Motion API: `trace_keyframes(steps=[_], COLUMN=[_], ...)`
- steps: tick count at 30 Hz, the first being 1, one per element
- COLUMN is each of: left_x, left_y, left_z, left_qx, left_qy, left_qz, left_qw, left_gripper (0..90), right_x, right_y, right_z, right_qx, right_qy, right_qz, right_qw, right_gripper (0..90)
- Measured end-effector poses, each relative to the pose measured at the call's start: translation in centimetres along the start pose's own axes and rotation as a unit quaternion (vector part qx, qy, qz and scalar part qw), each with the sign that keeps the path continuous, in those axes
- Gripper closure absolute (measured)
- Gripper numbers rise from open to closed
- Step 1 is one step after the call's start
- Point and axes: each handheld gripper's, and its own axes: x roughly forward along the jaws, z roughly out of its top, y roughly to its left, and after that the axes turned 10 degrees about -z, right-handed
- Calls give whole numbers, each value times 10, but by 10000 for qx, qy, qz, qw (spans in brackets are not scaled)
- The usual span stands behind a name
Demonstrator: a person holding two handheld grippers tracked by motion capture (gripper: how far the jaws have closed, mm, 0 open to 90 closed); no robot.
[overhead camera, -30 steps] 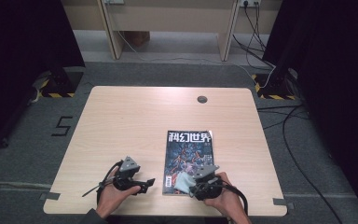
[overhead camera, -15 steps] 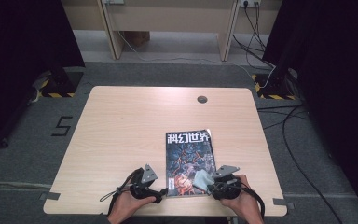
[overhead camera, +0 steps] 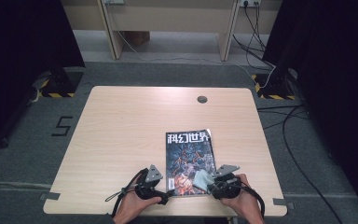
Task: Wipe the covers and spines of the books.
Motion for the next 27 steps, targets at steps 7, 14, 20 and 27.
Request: trace_keyframes(steps=[7, 14, 20, 27], left_x=[1, 1, 0, -2], left_y=[3, 4, 6, 11], left_z=[0, -1, -2, -2], left_qx=[-3, 22, 4, -32], left_qy=[-44, -61, -97, -124], left_qz=[-20, -35, -10, 34], left_qw=[10000, 10000, 10000, 9999], left_gripper=[143, 144, 146, 146], right_x=[8, 28, 52, 76], right_y=[-10, -35, -59, -75], right_z=[8, 36, 65, 96], right_qx=[31, 167, 461, 570], right_qy=[20, 190, 238, 299], right_qz=[37, -203, -447, -1022], right_qw=[10000, 9995, 9977, 9927], right_gripper=[601, 602, 602, 608])
